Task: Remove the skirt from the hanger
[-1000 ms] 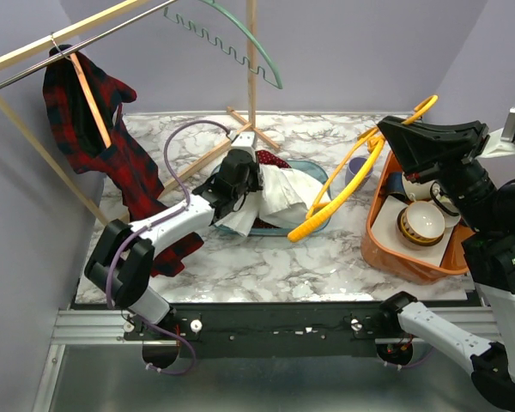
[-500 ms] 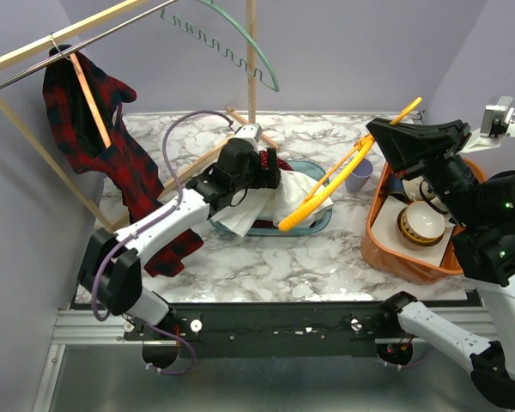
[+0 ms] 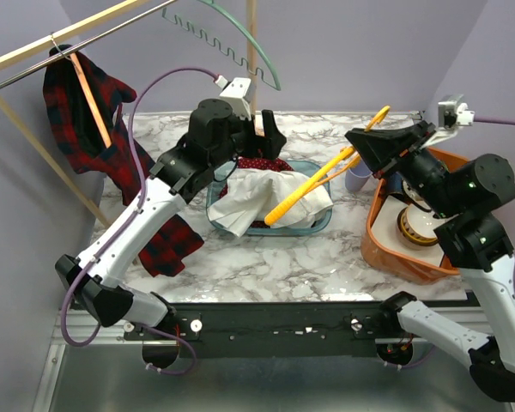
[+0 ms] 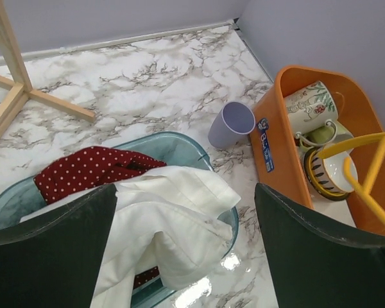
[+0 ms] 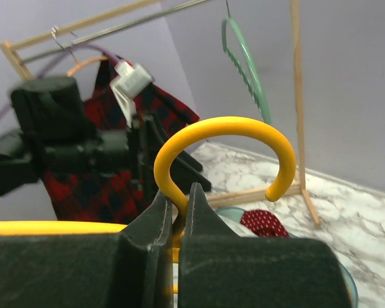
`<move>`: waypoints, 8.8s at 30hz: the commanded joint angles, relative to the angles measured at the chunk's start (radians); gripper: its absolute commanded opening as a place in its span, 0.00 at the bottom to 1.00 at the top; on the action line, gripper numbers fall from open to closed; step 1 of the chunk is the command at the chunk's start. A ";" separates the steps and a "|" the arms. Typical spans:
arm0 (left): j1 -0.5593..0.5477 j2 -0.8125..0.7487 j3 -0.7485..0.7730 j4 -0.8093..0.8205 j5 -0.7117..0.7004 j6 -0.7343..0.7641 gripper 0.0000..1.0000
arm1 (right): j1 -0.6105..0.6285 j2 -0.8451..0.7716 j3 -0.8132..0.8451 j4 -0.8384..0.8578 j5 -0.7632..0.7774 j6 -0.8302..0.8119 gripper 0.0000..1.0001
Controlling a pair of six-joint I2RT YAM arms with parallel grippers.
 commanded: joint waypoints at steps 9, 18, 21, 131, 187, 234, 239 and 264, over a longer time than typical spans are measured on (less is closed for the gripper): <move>0.000 0.084 0.557 -0.460 0.258 0.178 0.86 | -0.007 0.194 0.041 -0.230 0.018 -0.192 0.01; -0.037 0.027 0.411 -0.468 0.418 0.272 0.77 | -0.005 0.360 0.185 -0.298 0.066 -0.143 0.01; -0.050 0.035 0.405 -0.478 0.356 0.295 0.75 | -0.005 0.360 0.196 -0.282 0.043 -0.132 0.01; -0.041 0.240 0.567 0.004 -1.186 0.615 0.00 | -0.005 0.223 0.339 -0.258 -0.003 -0.109 1.00; -0.055 -0.137 0.655 -0.619 -0.787 0.228 0.93 | 0.232 0.331 0.359 -0.325 0.057 0.078 0.94; 0.221 -0.131 0.632 -0.502 -0.847 0.392 0.00 | 0.248 0.288 0.276 -0.290 0.104 0.011 0.94; 0.221 -0.154 0.581 -0.429 -0.786 0.445 0.00 | 0.248 0.269 0.254 -0.271 0.097 0.011 0.94; 0.221 -0.316 0.496 -0.471 -0.660 0.439 0.00 | 0.248 0.177 0.193 -0.233 0.048 -0.024 0.95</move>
